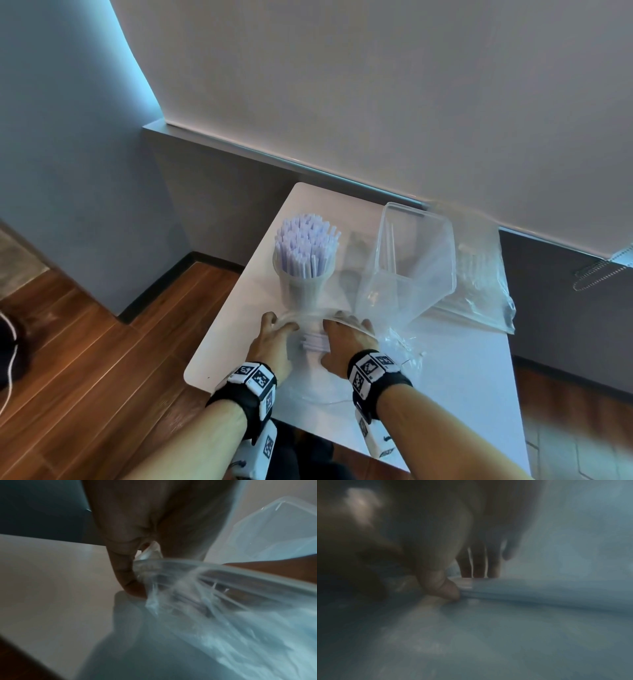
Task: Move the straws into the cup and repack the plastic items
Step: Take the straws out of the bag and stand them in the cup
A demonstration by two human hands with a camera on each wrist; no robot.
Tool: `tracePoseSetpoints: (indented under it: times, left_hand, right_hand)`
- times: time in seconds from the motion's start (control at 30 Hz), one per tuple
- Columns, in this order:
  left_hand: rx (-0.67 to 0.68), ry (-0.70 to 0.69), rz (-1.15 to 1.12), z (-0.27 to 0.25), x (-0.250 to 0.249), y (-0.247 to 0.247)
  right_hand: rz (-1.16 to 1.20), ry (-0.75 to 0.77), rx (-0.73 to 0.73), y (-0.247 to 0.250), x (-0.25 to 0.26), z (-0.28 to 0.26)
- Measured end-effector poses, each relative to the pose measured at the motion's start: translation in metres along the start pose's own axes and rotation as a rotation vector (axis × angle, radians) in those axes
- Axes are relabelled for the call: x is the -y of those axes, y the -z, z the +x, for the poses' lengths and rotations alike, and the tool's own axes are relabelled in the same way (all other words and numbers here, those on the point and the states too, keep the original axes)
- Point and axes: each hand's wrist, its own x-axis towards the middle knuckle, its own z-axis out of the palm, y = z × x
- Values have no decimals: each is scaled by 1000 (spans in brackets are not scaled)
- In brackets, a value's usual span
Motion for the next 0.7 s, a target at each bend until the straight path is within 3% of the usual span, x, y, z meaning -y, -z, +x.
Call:
tracePoseSetpoints:
  times: [0.23, 0.33, 0.5, 0.7]
  left_hand:
    - [30, 24, 102, 9, 6, -5]
    - [40, 5, 13, 11, 8, -7]
    - [45, 8, -28, 13, 12, -1]
    - [68, 4, -16, 10, 8, 3]
  right_hand:
    - [-208, 124, 4, -4, 8, -6]
    - [-279, 205, -19, -7, 16, -14]
    - [-106, 237, -95, -6, 13, -24]
    - [-87, 296, 10, -4, 5, -32]
